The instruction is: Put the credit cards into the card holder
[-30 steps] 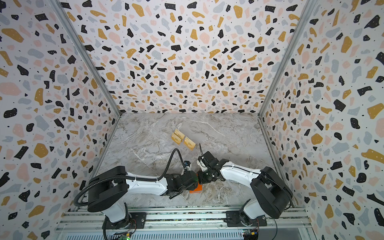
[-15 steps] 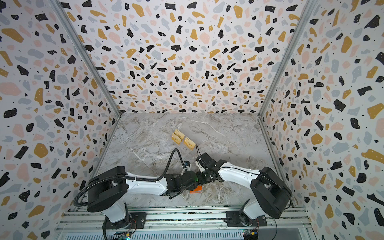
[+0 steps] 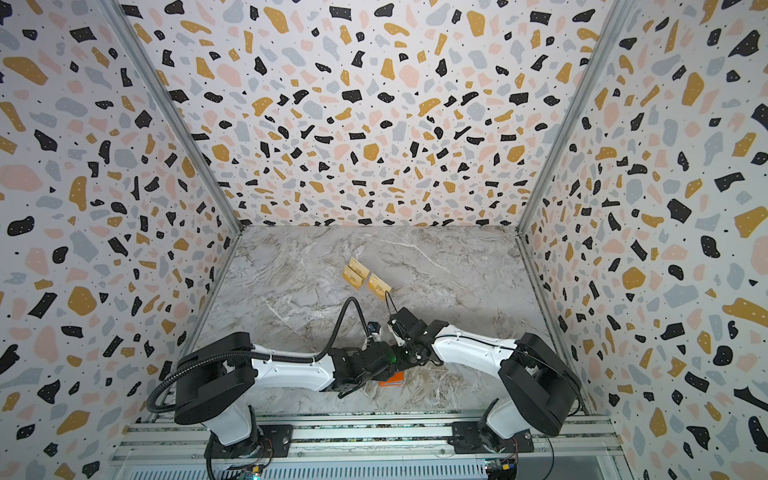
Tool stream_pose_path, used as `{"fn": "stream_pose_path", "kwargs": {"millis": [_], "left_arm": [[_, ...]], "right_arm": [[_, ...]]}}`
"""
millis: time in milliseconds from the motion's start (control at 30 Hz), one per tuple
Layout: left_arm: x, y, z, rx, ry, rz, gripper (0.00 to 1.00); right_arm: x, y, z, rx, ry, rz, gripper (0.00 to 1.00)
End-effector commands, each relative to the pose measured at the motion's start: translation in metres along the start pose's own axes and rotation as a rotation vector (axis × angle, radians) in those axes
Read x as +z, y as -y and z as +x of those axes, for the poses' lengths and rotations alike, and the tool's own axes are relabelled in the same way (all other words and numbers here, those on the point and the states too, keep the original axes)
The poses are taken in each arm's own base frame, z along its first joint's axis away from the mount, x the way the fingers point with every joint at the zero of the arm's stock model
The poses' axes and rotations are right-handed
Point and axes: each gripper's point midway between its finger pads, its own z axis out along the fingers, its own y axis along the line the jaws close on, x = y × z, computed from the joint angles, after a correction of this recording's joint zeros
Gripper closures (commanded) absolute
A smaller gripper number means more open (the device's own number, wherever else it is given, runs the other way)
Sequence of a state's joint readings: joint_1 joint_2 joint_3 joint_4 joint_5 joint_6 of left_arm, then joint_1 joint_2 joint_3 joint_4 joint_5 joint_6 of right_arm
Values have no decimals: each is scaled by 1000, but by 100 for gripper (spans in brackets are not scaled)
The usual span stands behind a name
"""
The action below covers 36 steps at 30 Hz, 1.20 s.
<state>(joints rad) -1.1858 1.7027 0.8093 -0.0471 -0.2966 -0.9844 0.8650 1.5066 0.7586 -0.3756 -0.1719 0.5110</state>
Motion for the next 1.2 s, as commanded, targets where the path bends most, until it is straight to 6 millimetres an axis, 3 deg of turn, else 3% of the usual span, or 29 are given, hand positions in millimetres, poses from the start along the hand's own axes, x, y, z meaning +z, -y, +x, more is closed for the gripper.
{"fn": "stream_pose_path", "kwargs": {"millis": [0,400,633,833,933,1167], "left_arm": [[11,-69,79,97,-277,-208,60],[11,-70,80,91,-275,-203,60],[10,-62,76,77,-260,-171,59],[-6,-47,53,44,-173,-89,46],[-16,-36,45,36,-144,-23,42],[-42,-33,27,51,-70,39,40]], "right_arm": [[50,14,86,-18,-305,31,100],[50,7,99,-38,-353,22,100],[29,-2,59,-6,-192,-18,100],[-6,-16,17,16,5,-99,100],[-20,-22,5,11,61,-120,100],[-38,-20,-6,21,131,-94,100]]}}
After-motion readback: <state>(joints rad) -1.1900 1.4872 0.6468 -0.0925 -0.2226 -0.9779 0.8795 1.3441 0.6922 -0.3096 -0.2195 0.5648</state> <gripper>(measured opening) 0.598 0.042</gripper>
